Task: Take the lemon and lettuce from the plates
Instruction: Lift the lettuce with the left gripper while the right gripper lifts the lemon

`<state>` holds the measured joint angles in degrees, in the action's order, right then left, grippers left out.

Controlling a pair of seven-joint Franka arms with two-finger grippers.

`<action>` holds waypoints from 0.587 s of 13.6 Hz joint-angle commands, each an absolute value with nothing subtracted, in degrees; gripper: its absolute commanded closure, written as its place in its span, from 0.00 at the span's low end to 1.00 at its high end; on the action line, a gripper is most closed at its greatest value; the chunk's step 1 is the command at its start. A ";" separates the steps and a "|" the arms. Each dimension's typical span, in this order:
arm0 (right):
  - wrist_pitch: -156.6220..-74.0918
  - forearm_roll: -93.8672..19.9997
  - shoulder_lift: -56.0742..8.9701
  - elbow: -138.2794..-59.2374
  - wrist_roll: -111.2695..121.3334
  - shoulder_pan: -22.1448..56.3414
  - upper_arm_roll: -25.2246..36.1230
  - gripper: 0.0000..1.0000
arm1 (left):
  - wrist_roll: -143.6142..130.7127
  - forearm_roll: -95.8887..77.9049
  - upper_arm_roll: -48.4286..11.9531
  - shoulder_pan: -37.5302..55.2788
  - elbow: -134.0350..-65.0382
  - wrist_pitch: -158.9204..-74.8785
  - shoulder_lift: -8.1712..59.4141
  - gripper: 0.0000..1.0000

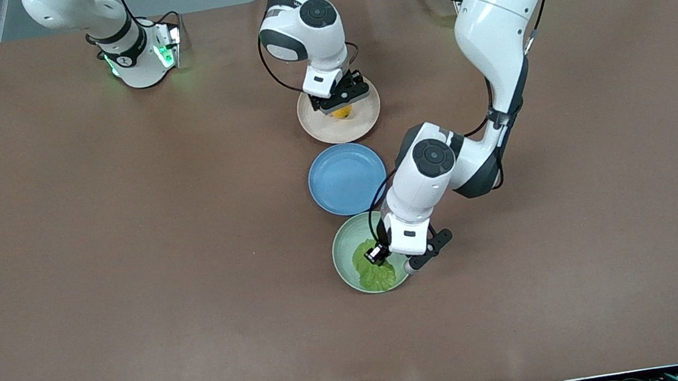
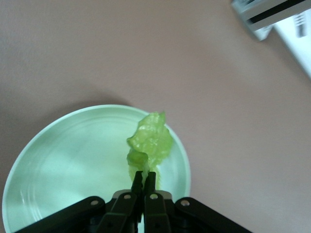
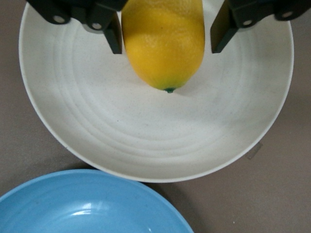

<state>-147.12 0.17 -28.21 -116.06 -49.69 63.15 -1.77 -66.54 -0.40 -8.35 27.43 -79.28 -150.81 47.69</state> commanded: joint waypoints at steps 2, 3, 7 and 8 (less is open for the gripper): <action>-143.98 1.50 -27.34 -116.11 -51.85 63.38 -0.97 1.00 | -66.89 -0.18 -8.96 24.53 -81.12 -142.94 40.19 0.99; -141.79 1.49 -26.81 -115.84 -51.86 62.41 -0.79 1.00 | -66.19 -0.18 -8.96 23.39 -82.52 -139.26 37.38 0.99; -125.38 1.14 -17.78 -113.21 -51.86 52.32 -0.53 1.00 | -56.72 -2.19 -12.02 15.33 -95.32 -135.44 26.31 1.00; -122.90 1.06 -15.49 -112.94 -51.33 48.47 -0.61 1.00 | -52.77 -2.55 -14.83 10.86 -99.62 -135.44 23.67 0.99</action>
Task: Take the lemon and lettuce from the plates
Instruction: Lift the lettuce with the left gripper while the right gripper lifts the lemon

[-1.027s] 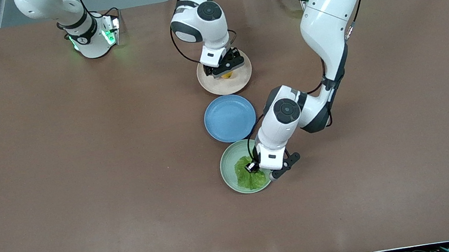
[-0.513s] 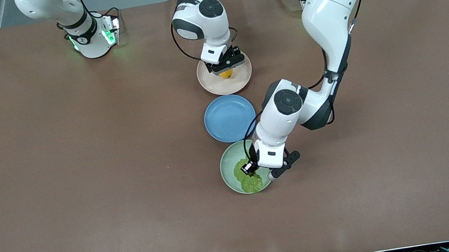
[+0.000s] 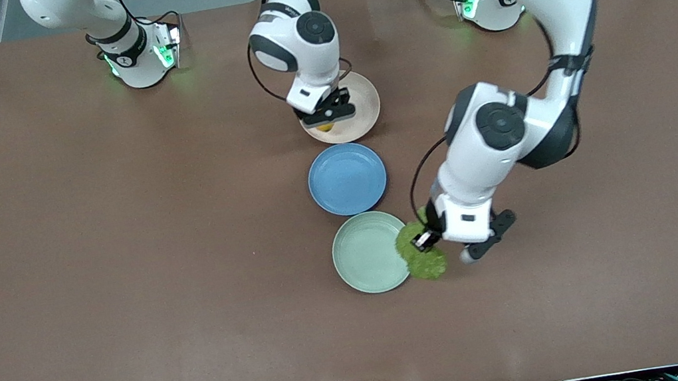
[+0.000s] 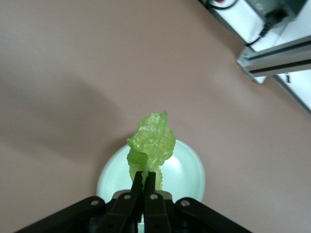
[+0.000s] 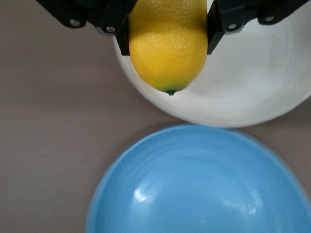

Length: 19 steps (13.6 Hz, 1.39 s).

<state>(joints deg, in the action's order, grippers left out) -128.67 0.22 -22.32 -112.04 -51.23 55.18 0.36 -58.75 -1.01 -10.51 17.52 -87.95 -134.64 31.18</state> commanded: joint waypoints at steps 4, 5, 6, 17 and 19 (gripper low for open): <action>-119.01 0.97 -11.43 -113.38 -42.22 34.49 -0.62 1.00 | -39.50 -2.55 -27.83 -8.91 -114.31 -138.59 17.06 0.99; -119.09 0.88 -11.60 -113.55 -38.62 30.28 -0.62 1.00 | -35.72 -2.55 -31.78 -14.71 -118.35 -141.47 16.09 0.99; -119.70 0.97 -11.95 -113.82 -35.54 27.02 -0.62 1.00 | -32.03 -2.55 -35.21 -19.99 -121.61 -143.85 15.82 0.99; -140.53 0.70 -15.55 -127.09 -17.41 11.34 -0.70 1.00 | -16.52 1.39 -39.81 -31.81 -131.48 -148.71 16.87 0.97; -141.06 0.70 -16.52 -127.09 -16.61 10.64 -0.70 1.00 | -16.52 4.56 -39.81 -32.69 -131.84 -148.71 17.31 0.96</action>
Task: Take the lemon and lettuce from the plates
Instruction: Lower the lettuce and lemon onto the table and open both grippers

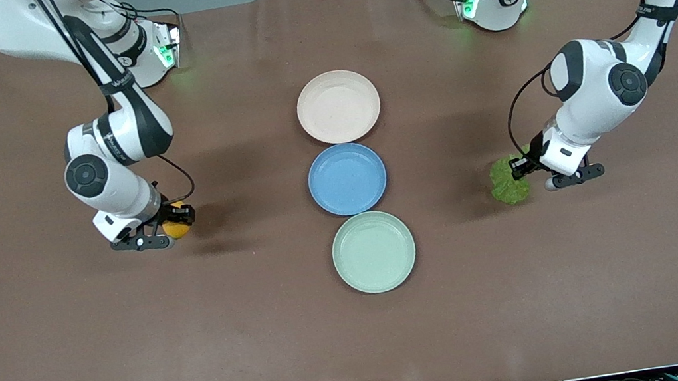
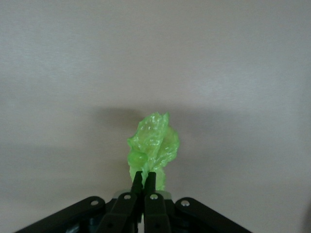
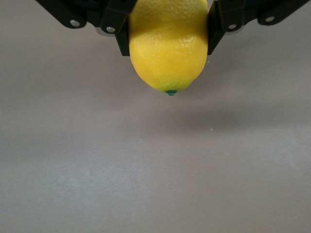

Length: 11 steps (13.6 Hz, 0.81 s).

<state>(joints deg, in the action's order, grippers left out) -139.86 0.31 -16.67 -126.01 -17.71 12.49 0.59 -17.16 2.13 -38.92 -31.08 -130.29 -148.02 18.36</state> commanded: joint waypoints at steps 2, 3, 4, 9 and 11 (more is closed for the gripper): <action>-144.56 0.70 -17.31 -128.75 -13.82 9.15 -0.70 1.00 | -16.61 4.66 -39.81 -32.96 -131.92 -148.71 17.66 0.96; -146.41 0.70 -17.75 -129.89 -11.54 7.75 -0.70 1.00 | -16.61 4.83 -39.81 -33.05 -131.92 -148.71 17.75 0.96; -148.17 0.70 -18.45 -130.77 -9.95 6.78 -0.79 1.00 | -16.61 5.36 -39.81 -33.05 -131.92 -148.71 18.28 0.96; -150.21 0.62 -19.95 -131.66 -7.65 5.62 -0.97 0.99 | -16.61 19.75 -39.46 -35.68 -131.75 -148.80 21.88 0.80; -150.21 0.62 -20.30 -131.57 -7.65 5.62 -0.97 0.95 | -16.70 23.80 -39.46 -36.91 -131.49 -148.80 22.24 0.31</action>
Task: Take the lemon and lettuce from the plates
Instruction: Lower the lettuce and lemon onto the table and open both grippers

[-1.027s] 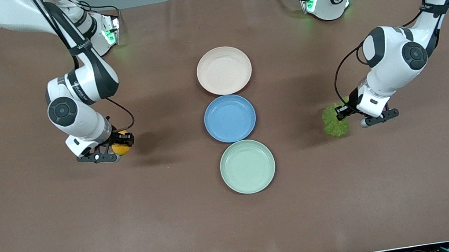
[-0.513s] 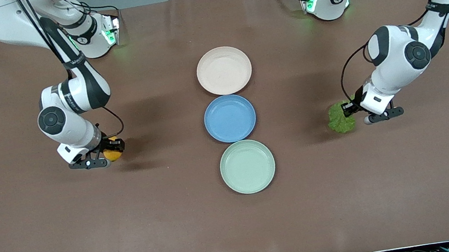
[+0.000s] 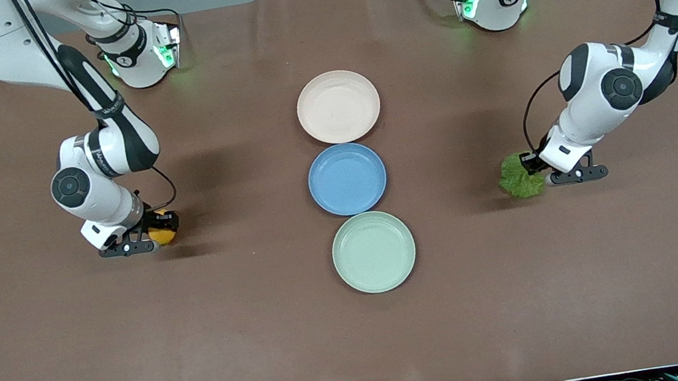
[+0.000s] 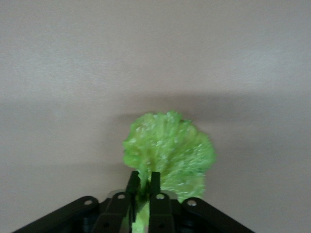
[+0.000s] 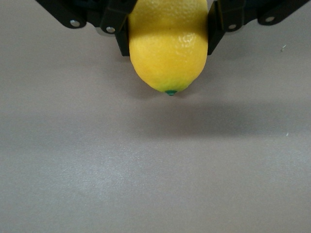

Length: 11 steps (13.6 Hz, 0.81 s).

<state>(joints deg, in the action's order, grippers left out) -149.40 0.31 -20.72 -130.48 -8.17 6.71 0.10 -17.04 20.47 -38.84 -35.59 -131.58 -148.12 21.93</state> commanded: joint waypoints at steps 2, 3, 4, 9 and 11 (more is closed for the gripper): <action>-150.03 0.62 -20.30 -131.31 -7.73 5.54 -0.97 0.86 | -17.13 24.70 -39.55 -36.83 -130.79 -148.71 21.63 0.00; -149.86 0.53 -20.30 -131.05 -7.56 5.45 -0.97 0.80 | -17.23 24.61 -39.72 -36.65 -129.48 -148.10 21.19 0.00; -149.77 0.61 -20.30 -130.96 -6.86 5.45 -0.97 0.63 | -17.23 24.70 -39.99 -36.74 -128.51 -147.31 20.49 0.00; -145.40 0.62 -19.17 -127.99 -4.57 5.54 -0.97 0.00 | -15.83 23.64 -43.50 -36.83 -115.27 -124.43 16.35 0.00; -132.17 0.62 -17.67 -120.97 -4.39 5.54 -0.97 0.00 | -13.03 19.10 -44.03 -37.00 -108.40 -116.57 16.17 0.00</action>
